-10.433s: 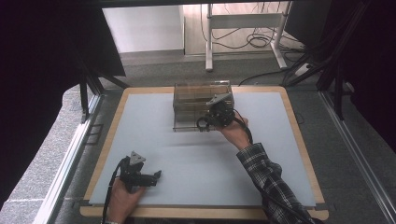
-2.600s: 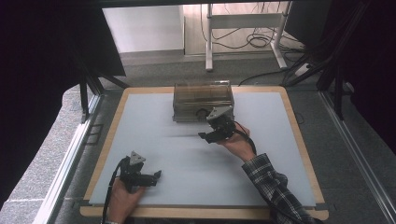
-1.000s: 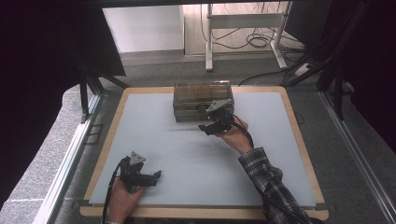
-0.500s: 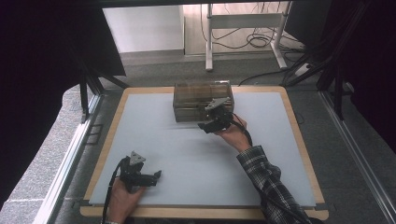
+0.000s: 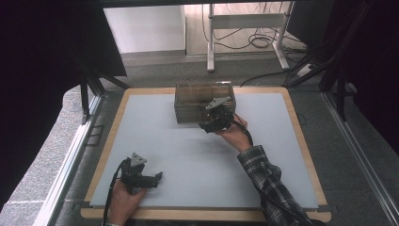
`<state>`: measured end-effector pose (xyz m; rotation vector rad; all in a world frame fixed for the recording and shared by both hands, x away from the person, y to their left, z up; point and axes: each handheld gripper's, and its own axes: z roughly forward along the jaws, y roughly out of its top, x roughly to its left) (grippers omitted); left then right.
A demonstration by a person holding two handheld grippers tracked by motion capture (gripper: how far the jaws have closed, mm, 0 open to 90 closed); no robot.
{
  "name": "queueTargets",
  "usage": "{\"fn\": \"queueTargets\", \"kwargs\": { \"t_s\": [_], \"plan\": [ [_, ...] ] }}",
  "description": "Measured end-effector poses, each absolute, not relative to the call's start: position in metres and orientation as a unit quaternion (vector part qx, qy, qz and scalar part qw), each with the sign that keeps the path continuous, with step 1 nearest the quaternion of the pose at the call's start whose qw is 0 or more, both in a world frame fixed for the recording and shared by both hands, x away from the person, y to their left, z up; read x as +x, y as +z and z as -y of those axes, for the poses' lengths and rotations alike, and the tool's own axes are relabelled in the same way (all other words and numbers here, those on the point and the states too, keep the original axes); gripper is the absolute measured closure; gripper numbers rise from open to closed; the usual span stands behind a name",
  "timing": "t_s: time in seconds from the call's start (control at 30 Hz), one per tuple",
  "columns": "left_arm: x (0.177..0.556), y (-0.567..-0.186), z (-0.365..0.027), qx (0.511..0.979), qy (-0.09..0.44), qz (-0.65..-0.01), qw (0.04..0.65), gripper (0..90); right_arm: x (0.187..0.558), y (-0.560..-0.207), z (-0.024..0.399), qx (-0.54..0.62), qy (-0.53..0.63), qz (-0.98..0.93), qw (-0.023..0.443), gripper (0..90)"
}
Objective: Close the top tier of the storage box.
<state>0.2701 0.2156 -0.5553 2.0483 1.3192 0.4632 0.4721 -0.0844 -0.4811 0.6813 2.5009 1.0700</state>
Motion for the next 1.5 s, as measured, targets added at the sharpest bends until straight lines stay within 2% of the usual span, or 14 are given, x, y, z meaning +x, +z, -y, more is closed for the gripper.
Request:
{"fn": "queueTargets", "kwargs": {
  "t_s": [1.5],
  "plan": [
    [0.2701, -0.5553, -0.2156, 0.781, 0.177, -0.503, 0.325, 0.0, 0.4795, -0.4834, 0.0808, 0.238, 0.373, -0.879, 0.180, 26.3]
  ]
}}
